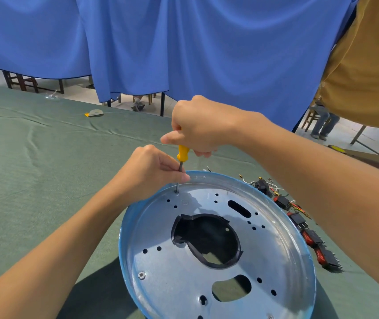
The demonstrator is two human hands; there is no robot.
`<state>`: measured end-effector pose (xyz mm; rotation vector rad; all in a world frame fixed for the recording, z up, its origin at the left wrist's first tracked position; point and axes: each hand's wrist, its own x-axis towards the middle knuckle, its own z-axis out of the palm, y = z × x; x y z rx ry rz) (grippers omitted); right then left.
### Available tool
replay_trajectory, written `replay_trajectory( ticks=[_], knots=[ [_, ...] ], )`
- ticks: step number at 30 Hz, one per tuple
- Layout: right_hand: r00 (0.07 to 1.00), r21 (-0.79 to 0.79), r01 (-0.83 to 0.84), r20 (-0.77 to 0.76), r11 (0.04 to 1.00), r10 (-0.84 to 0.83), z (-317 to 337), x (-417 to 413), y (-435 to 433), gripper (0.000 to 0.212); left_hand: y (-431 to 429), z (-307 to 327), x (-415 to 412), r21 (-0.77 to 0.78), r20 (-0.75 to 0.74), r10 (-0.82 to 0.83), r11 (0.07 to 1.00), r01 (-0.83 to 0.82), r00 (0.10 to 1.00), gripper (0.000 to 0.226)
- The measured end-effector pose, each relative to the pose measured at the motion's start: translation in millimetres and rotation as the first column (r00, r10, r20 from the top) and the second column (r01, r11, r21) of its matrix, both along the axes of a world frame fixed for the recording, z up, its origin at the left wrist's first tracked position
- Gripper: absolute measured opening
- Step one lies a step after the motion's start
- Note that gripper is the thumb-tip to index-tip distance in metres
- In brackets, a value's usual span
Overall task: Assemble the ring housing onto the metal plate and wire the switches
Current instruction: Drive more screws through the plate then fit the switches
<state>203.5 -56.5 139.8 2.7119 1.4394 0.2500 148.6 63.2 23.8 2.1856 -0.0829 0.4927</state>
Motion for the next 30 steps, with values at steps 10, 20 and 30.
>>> replay_trajectory(
  ticks=[10, 20, 30],
  knots=[
    [0.994, 0.080, -0.056, -0.091, 0.995, 0.063, 1, -1, -8, 0.018, 1, -1, 1, -0.036, 0.003, -0.031, 0.999, 0.032, 1.000, 0.005],
    [0.999, 0.063, -0.002, 0.045, 0.998, -0.001, -9, 4, 5, 0.043, 4, 3, 0, 0.058, -0.010, -0.045, 0.997, 0.046, 0.999, 0.011],
    [0.985, 0.025, -0.021, -0.171, 0.999, 0.025, 3, 5, -5, 0.015, 7, 1, 0, 0.011, -0.054, -0.158, 0.987, 0.159, 0.986, 0.017]
  ],
)
